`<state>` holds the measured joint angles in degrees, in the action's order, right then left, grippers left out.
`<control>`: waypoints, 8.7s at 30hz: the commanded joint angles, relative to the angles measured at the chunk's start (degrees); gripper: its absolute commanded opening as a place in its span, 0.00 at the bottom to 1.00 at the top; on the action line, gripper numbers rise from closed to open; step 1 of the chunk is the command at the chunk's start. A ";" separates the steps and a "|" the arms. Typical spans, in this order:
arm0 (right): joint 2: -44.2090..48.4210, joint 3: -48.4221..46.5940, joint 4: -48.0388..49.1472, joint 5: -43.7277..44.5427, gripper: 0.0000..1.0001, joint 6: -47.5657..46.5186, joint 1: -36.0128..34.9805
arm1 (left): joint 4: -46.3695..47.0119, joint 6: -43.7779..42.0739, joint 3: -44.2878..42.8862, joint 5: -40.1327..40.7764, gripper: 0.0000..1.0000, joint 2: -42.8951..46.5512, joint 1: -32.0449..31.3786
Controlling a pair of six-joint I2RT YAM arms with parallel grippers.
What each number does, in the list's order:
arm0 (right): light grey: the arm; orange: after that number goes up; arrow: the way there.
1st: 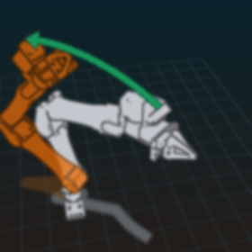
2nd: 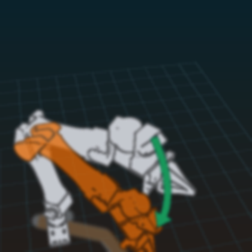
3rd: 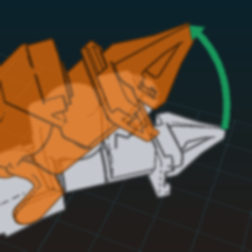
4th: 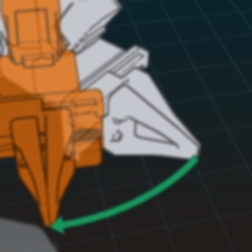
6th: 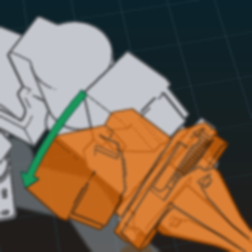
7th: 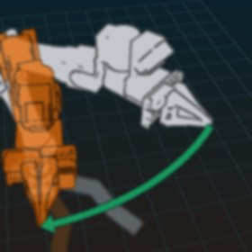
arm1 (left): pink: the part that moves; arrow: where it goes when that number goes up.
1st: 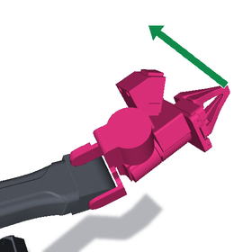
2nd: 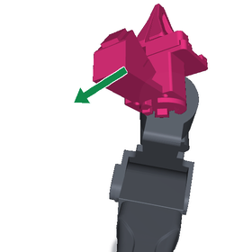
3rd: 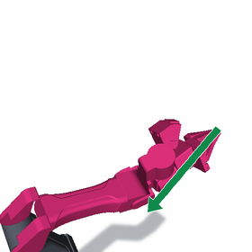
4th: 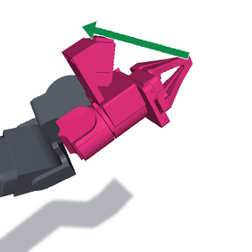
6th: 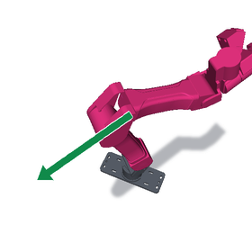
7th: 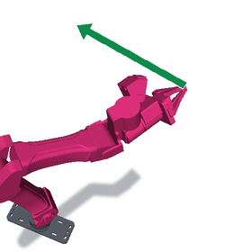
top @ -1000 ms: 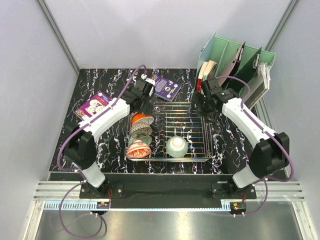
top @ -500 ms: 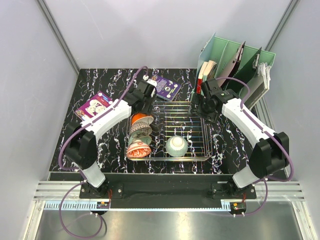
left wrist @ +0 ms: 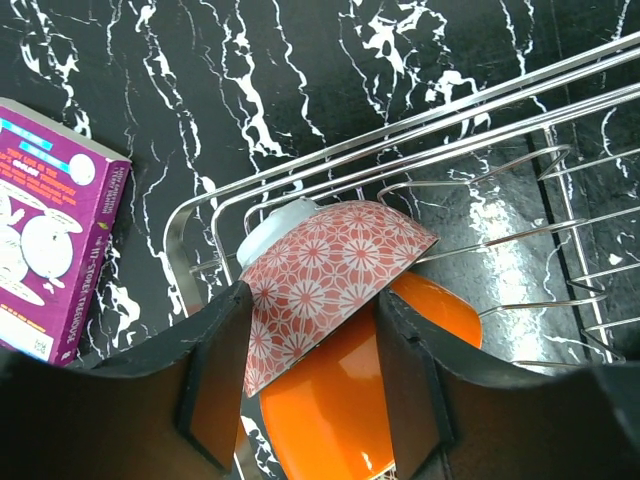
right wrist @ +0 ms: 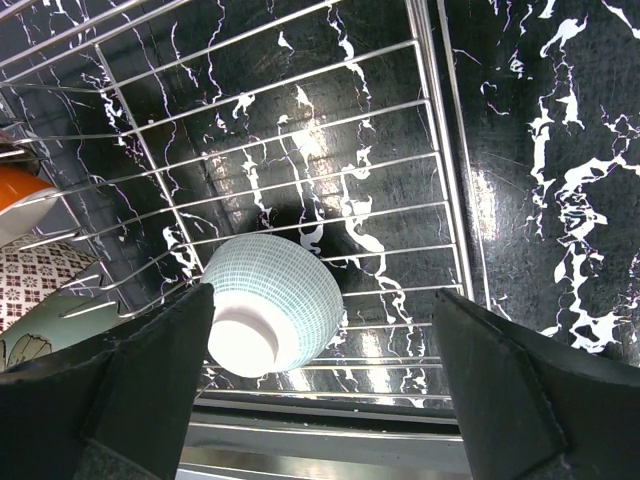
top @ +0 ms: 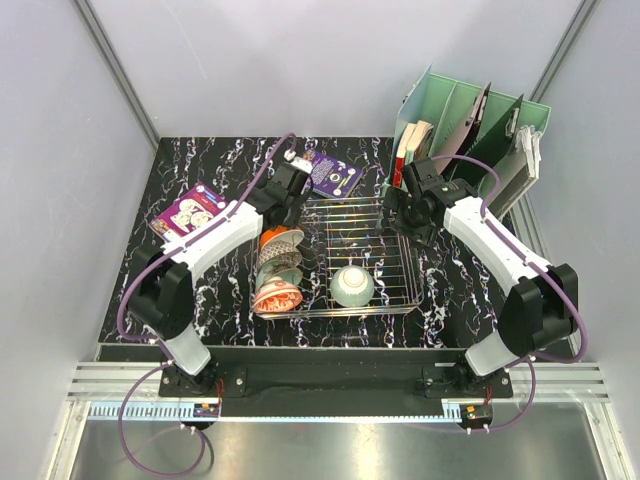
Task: Unload the bowls from the dish rack
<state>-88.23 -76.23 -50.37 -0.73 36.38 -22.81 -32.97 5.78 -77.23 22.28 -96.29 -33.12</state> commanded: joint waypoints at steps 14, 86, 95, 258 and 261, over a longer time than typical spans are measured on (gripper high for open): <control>-2.21 5.12 2.12 -1.11 0.23 -1.31 0.40 | -4.56 0.02 3.93 4.44 0.00 -0.39 1.39; 6.83 22.26 4.93 -3.40 0.00 -1.05 0.40 | -2.37 0.19 11.40 11.20 0.00 -2.77 -3.88; 6.05 22.79 7.74 -4.45 0.00 0.97 0.40 | 3.51 -1.47 13.07 15.59 0.00 2.16 -4.32; -11.79 3.54 4.93 -6.65 0.00 -7.55 0.40 | -6.05 34.91 31.70 6.72 0.00 27.92 16.78; -12.32 2.75 4.58 -6.65 0.00 -7.99 0.40 | -5.97 36.49 32.31 7.68 0.00 27.47 17.04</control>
<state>-99.96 -70.19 -44.93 -6.74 29.91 -22.70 -42.48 39.38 -45.84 29.26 -69.34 -16.53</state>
